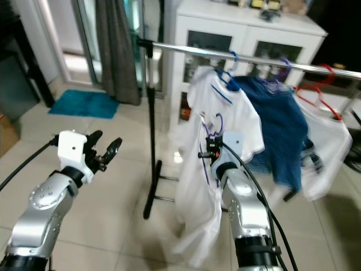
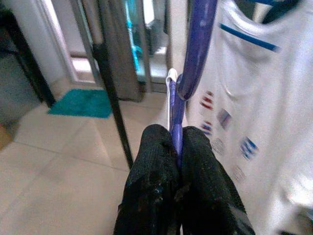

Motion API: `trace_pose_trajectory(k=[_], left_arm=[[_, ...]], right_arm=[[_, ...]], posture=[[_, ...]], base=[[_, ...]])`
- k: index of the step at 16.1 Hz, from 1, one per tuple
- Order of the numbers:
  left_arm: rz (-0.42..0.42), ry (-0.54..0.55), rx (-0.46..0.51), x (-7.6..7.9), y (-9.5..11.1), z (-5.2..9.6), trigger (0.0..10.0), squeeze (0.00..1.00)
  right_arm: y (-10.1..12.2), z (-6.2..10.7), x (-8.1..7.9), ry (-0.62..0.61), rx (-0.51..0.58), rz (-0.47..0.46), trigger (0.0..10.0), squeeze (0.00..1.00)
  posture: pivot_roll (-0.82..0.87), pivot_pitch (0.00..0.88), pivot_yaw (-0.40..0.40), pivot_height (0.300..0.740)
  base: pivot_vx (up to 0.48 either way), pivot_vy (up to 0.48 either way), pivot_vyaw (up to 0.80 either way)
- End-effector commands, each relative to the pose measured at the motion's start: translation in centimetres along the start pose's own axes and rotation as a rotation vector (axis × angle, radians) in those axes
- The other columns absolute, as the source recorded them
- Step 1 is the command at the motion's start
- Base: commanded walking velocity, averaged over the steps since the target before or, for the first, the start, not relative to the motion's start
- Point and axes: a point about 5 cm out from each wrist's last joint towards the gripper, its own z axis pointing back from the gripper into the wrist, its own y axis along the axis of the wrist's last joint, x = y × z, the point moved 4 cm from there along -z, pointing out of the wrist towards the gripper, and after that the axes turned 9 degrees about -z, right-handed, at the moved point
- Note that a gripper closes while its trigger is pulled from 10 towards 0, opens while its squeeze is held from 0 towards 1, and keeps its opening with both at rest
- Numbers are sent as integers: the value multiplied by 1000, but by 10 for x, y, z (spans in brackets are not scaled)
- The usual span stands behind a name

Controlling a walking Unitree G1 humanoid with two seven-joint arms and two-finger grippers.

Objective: Hang hanger

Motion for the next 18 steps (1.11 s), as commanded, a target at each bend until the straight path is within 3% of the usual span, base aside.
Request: trace_pose_trajectory(k=[1,4,7,9,11,15,18], left_arm=[[-17,6,9,-4,3,3,10000,0],[-24,-17,27,-2,8,-2,10000,0],[-29,-38,27,2,6,-3,10000,0],[-30,-52,36,7,7,-3,10000,0],[-23,-95,35,14,7,-1,10000,0],[-25,-425,99,55,23,12,10000,0],[8,-473,129,59,32,11,10000,0]], right_arm=[[13,-1,-8,16,51,-8,10000,0],[28,-2,-6,-17,101,-14,10000,0],[48,-1,-13,-25,146,86,10000,0],[55,-2,-9,-59,158,59,10000,0],[68,-3,-18,-30,193,56,10000,0],[98,-9,-25,-23,255,99,10000,0],[102,-20,-27,-13,233,133,10000,0]], posture=[[30,0,-52,740],[29,0,-40,740],[21,0,-46,740],[26,0,-56,740],[29,0,-61,740],[37,0,-71,740],[38,0,-78,740]], base=[[480,0,0],[480,0,0],[480,0,0],[480,0,0],[452,0,0],[0,0,0],[0,0,0]])
